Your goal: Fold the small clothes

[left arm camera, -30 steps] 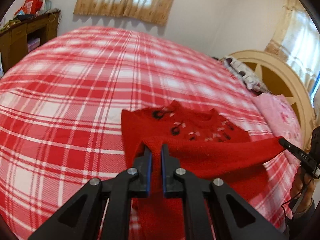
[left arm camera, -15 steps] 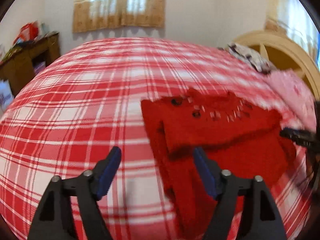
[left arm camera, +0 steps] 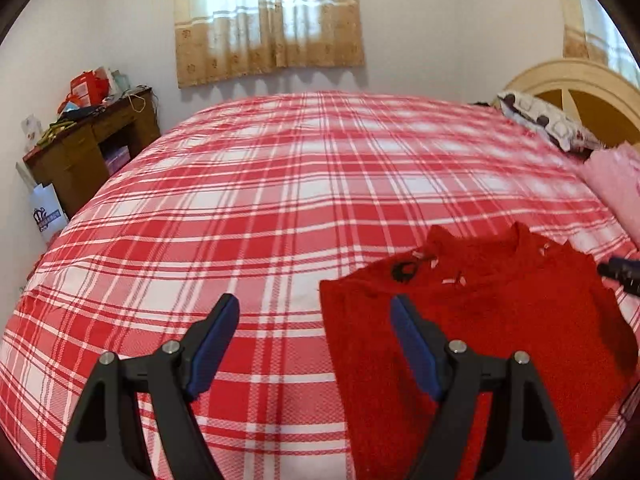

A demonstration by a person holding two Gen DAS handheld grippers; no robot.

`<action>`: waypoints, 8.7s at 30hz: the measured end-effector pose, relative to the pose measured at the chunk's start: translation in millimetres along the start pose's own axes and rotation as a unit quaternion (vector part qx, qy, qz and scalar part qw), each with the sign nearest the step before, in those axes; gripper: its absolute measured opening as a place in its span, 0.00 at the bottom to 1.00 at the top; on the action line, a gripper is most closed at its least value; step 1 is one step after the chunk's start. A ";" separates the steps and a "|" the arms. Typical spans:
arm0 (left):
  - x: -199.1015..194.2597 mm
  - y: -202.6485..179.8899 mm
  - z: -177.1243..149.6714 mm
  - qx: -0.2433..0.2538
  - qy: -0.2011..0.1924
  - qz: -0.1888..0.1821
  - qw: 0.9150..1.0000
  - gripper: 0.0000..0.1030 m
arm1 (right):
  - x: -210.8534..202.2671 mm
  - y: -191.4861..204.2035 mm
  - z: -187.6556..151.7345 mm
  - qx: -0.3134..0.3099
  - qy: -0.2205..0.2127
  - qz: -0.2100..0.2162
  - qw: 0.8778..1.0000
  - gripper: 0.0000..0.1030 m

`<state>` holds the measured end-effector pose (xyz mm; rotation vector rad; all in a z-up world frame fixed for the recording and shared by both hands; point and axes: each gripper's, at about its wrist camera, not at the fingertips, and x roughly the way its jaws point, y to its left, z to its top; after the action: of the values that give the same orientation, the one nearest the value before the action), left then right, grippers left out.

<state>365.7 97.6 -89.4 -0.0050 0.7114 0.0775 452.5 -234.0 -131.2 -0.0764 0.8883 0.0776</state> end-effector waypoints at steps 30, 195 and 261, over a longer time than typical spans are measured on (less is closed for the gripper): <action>32.7 -12.0 -9.3 -0.007 0.045 -0.106 0.993 0.52 | 54.4 -3.1 39.6 -0.008 0.031 0.070 0.997 0.38; 65.6 52.6 -54.1 -0.231 0.101 -0.347 0.903 0.13 | -78.0 259.1 -119.6 -0.260 -0.106 0.154 0.947 0.06; -6.6 -237.2 3.3 0.005 0.088 -0.395 0.914 0.15 | -62.6 -45.4 -154.0 0.142 -0.039 0.200 0.969 0.06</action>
<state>380.2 -139.2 -87.7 -0.2932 0.8459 -0.7126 298.9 -296.7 -177.9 0.3726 0.8179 0.3273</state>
